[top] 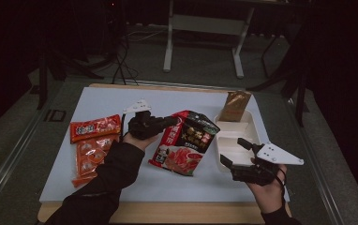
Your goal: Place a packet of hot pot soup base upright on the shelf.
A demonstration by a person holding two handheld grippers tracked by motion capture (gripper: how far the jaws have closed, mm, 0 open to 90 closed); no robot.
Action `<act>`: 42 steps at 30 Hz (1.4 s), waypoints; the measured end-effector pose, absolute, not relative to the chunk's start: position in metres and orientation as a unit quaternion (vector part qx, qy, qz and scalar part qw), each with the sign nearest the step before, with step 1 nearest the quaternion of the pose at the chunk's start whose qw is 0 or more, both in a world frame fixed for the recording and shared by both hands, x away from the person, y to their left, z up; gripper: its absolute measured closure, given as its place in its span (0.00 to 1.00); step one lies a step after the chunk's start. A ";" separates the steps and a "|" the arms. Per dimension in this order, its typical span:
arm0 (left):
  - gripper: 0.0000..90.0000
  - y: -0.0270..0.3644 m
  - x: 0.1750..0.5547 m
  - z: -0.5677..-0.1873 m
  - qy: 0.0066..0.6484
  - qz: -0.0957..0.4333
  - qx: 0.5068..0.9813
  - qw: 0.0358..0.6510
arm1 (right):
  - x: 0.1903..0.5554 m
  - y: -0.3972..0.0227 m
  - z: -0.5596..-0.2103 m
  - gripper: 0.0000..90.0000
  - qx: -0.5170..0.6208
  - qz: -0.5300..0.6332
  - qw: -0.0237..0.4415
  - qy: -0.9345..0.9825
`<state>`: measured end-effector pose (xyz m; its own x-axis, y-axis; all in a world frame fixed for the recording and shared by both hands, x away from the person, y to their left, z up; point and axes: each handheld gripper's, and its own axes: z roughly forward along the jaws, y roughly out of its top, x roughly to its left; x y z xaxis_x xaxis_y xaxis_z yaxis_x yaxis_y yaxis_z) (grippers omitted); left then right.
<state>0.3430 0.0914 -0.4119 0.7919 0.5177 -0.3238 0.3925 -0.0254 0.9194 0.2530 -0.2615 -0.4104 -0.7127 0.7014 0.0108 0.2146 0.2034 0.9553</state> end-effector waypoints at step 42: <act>0.73 0.072 0.327 -0.419 0.246 -0.003 0.704 0.666 | 0.280 -0.238 -0.374 0.87 0.272 0.549 0.141 0.777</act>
<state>0.3269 0.0724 -0.4195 0.8785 0.3431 -0.3323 0.3511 0.0077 0.9363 0.2798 -0.2382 -0.3739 -0.8126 0.5773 0.0802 0.2684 0.2485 0.9307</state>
